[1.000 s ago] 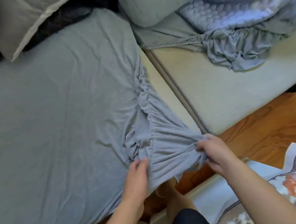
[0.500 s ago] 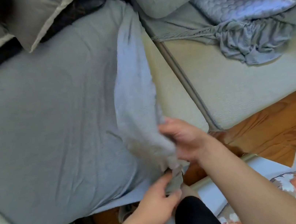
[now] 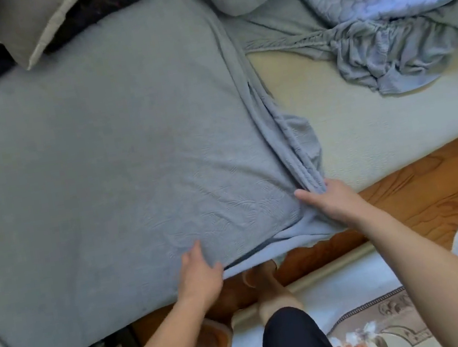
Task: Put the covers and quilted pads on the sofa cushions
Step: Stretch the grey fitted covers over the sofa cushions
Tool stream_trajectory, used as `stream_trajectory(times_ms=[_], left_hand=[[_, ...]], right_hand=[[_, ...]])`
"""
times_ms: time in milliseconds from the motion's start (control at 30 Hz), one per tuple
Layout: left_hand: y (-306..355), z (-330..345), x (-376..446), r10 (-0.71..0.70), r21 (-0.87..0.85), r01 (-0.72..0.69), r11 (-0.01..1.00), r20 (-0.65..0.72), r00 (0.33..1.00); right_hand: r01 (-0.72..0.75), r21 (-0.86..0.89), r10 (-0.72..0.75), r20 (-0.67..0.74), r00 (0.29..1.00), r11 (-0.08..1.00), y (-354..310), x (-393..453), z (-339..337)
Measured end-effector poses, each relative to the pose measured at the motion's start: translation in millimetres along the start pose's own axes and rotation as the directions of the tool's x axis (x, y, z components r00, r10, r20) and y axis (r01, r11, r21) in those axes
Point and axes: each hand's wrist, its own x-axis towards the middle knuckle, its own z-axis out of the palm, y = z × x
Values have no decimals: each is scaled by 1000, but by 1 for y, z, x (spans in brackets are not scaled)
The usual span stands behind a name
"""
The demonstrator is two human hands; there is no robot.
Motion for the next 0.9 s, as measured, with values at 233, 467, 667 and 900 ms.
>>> stream_trajectory(times_ms=[233,467,667,900], left_hand=[[-14,-36,28,-44,130,40,991,28,999],[-13,-20,9,-5,100,-1,995,64,998],[-23,-22,-1,36,90,-42,995,70,997],[-45,-26,18,62,163,-93,982,184,981]], right_hand=[[-290,-107,252,-273,928,951,-22,35,59],[-182,-157,105,-403,909,971,-8,29,61],[-401,-233,212,-565,797,886,44,22,-3],[-289,-223,170,-437,884,931,38,43,27]])
